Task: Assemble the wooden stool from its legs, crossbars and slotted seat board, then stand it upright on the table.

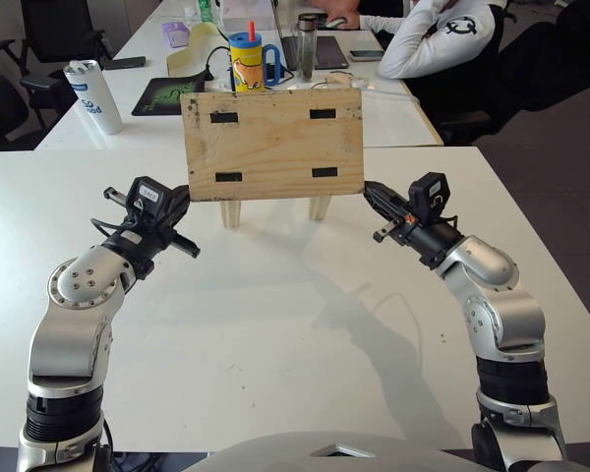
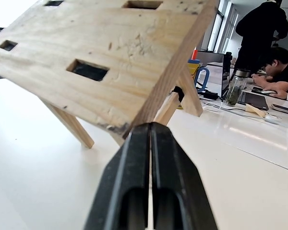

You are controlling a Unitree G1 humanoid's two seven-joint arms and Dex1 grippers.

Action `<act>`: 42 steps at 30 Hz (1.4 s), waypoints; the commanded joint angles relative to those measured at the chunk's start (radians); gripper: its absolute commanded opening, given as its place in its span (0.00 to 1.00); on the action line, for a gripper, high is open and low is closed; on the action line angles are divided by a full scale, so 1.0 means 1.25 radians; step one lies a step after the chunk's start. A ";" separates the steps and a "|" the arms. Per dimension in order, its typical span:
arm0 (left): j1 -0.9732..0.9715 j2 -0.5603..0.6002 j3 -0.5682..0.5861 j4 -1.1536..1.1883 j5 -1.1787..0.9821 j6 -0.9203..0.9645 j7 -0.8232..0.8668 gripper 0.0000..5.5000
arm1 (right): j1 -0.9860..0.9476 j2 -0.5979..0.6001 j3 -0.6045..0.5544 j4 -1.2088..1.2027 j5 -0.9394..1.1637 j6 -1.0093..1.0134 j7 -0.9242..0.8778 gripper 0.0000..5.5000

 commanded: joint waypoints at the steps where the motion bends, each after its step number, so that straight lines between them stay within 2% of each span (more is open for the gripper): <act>1: -0.039 -0.017 -0.032 -0.036 -0.050 -0.002 -0.026 0.00 | -0.053 0.024 0.027 -0.042 0.051 0.005 0.021 0.00; 18: -0.064 -0.029 0.001 -0.016 -0.061 0.002 -0.007 0.00 | -0.068 0.032 0.028 -0.038 0.056 0.023 -0.005 0.00; 29: -0.102 -0.045 -0.005 0.082 -0.013 0.011 0.056 0.00 | -0.093 0.067 0.043 0.018 0.005 0.018 -0.059 0.00; 37: -0.080 -0.040 0.029 0.156 0.032 -0.007 0.107 0.00 | -0.082 0.062 0.019 0.088 -0.056 -0.050 -0.109 0.00; 42: -0.046 -0.059 0.064 0.242 0.054 -0.076 0.153 0.00 | -0.073 0.082 -0.001 0.129 -0.084 -0.110 -0.165 0.00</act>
